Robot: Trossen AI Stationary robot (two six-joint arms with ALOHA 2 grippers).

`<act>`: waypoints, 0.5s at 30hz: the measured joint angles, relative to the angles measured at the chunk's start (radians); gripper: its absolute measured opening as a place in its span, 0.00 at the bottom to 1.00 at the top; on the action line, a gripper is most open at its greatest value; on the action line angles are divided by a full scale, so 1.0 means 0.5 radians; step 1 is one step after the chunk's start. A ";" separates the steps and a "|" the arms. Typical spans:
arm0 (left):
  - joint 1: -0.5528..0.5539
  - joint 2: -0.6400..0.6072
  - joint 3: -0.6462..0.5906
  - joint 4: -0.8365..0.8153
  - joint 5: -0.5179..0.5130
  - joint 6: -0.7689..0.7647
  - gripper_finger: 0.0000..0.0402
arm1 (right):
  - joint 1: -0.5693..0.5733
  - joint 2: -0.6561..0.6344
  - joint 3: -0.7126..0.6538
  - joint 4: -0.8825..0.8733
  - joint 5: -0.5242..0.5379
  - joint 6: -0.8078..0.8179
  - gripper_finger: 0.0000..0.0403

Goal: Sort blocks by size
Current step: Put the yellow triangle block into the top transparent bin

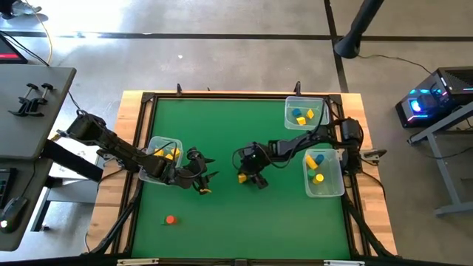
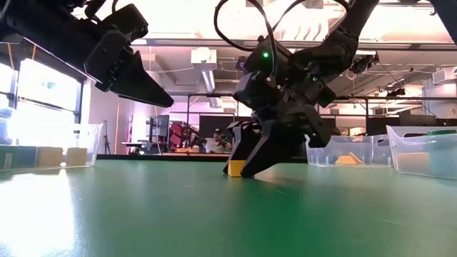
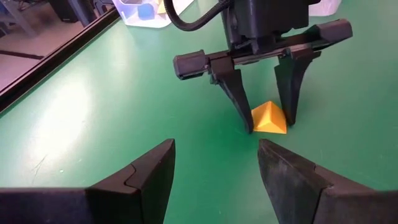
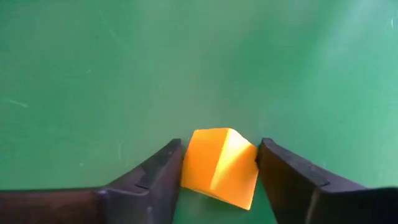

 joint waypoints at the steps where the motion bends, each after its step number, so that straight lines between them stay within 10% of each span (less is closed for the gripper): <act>1: 0.000 0.000 0.000 0.000 0.000 0.000 0.54 | -0.009 0.001 0.001 0.000 -0.001 0.007 0.47; 15: 0.000 0.000 0.000 -0.001 0.000 0.000 0.54 | 0.010 -0.170 -0.005 -0.113 0.558 0.330 0.30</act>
